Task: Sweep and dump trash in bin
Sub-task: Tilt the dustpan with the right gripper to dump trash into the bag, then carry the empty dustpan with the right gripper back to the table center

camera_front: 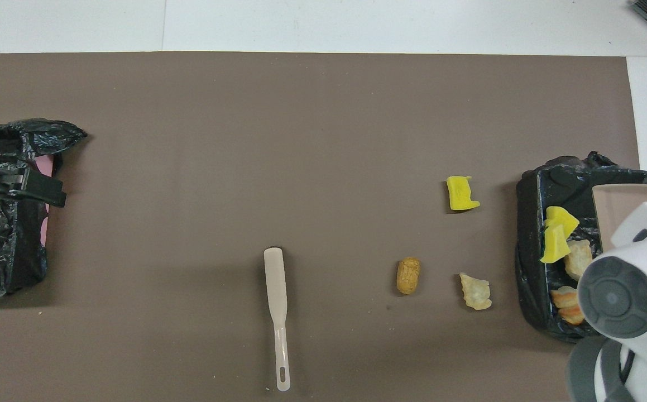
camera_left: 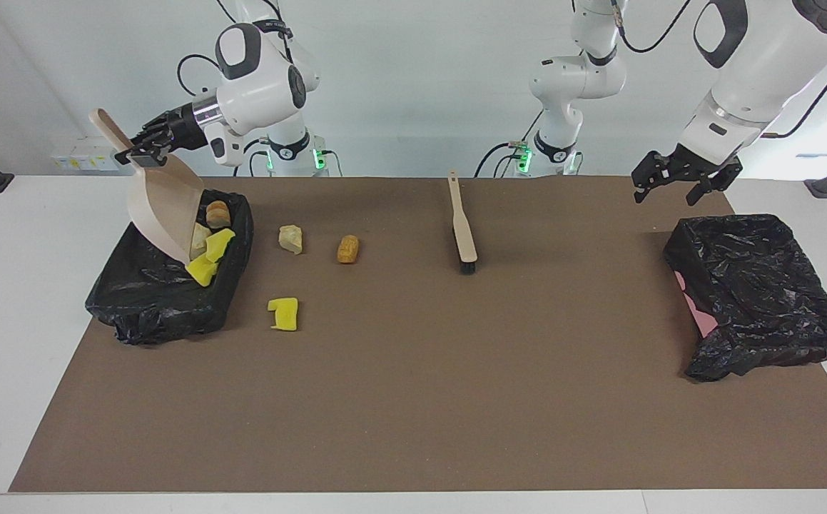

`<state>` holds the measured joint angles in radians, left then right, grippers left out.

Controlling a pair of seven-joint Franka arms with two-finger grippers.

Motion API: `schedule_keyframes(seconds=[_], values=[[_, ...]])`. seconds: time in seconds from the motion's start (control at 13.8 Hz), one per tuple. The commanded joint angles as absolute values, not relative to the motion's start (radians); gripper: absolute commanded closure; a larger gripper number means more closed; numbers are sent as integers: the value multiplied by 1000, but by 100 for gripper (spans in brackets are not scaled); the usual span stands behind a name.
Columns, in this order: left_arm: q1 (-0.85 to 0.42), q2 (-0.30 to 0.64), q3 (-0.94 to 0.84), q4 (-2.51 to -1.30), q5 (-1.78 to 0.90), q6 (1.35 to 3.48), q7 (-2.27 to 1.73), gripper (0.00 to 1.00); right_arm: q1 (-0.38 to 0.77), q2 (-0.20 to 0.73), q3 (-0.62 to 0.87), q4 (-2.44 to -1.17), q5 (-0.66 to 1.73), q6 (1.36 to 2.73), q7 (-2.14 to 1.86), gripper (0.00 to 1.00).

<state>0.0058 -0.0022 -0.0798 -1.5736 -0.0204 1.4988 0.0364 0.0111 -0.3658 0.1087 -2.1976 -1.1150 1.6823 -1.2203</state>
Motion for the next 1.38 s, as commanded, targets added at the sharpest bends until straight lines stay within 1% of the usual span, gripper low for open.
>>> schedule_keyframes(seconds=[0.0,0.15,0.29,0.36,0.51,0.65,0.73,0.87,1.02,1.16,1.31], values=[[11,-11,-84,-1565,-11,1483,48,0,-9,-189,112,-1984,-1028,1648,-1243,100],[8,-9,-87,-1565,-8,1485,41,0,-11,-94,112,-1851,-912,1609,-1238,100],[11,-11,-87,-1565,-8,1485,38,0,-2,-42,112,-1761,-803,1598,-1229,100],[14,-11,-87,-1565,-6,1485,40,0,3,-26,112,-1750,-761,1606,-1209,100],[14,-11,-87,-1565,-6,1485,41,0,8,12,124,-1691,-671,1594,-1017,100],[11,-11,-87,-1565,-6,1485,40,0,41,47,124,-1671,-641,1597,-895,100],[11,-11,-87,-1565,-6,1485,40,0,57,78,124,-1640,-621,1592,-814,100],[12,-11,-87,-1565,-6,1485,40,0,115,162,123,-1542,-543,1571,-636,100],[12,-11,-87,-1565,-6,1485,40,0,159,269,124,-1423,-487,1543,-449,100],[11,-11,-87,-1565,-6,1485,40,0,182,359,124,-1321,-416,1542,-340,100],[12,-11,-87,-1565,-6,1485,40,0,216,417,123,-1254,-359,1540,-206,100]])
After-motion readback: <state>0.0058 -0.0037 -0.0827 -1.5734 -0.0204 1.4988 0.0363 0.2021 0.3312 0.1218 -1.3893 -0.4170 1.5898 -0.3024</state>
